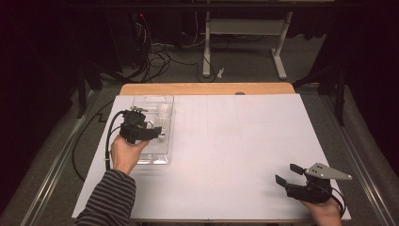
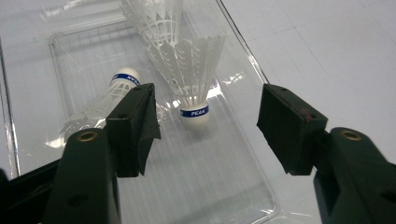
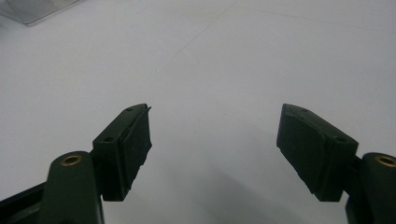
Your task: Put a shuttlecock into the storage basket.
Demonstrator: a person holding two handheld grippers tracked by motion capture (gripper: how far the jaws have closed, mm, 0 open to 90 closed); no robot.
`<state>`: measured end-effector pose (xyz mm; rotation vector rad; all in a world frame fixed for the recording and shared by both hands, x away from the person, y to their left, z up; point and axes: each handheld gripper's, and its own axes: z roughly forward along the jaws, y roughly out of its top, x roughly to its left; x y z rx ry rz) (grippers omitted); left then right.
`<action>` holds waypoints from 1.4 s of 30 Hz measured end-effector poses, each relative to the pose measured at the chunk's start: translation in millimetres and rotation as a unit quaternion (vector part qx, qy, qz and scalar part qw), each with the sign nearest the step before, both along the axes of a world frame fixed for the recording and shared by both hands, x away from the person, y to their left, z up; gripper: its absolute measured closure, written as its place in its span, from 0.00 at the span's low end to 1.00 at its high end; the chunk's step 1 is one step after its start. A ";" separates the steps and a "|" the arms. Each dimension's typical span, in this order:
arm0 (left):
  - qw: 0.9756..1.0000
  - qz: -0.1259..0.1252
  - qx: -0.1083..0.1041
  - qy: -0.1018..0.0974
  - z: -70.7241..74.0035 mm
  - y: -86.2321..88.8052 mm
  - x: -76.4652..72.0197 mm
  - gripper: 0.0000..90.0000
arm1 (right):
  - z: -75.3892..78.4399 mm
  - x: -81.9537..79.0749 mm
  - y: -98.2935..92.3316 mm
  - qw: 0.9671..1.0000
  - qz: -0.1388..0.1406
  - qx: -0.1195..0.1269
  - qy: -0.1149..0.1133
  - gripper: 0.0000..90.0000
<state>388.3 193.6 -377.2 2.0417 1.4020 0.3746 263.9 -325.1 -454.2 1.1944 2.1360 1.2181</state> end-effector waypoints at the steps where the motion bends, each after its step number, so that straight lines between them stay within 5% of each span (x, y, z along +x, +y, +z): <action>1: 1.000 -0.001 -0.001 -0.003 0.1 0.0 -1.1 0.42 | 0.0 0.0 0.0 1.000 0.000 0.000 0.000 0.30; 20: 0.999 -0.010 0.001 -0.040 6.3 -0.9 -18.7 0.41 | 0.3 -0.3 0.1 1.000 0.000 0.001 -0.001 0.30; 42: 0.996 -0.020 -0.028 -0.083 9.9 5.9 -48.0 0.41 | 0.4 -0.5 -0.3 1.000 0.000 0.002 -0.002 0.30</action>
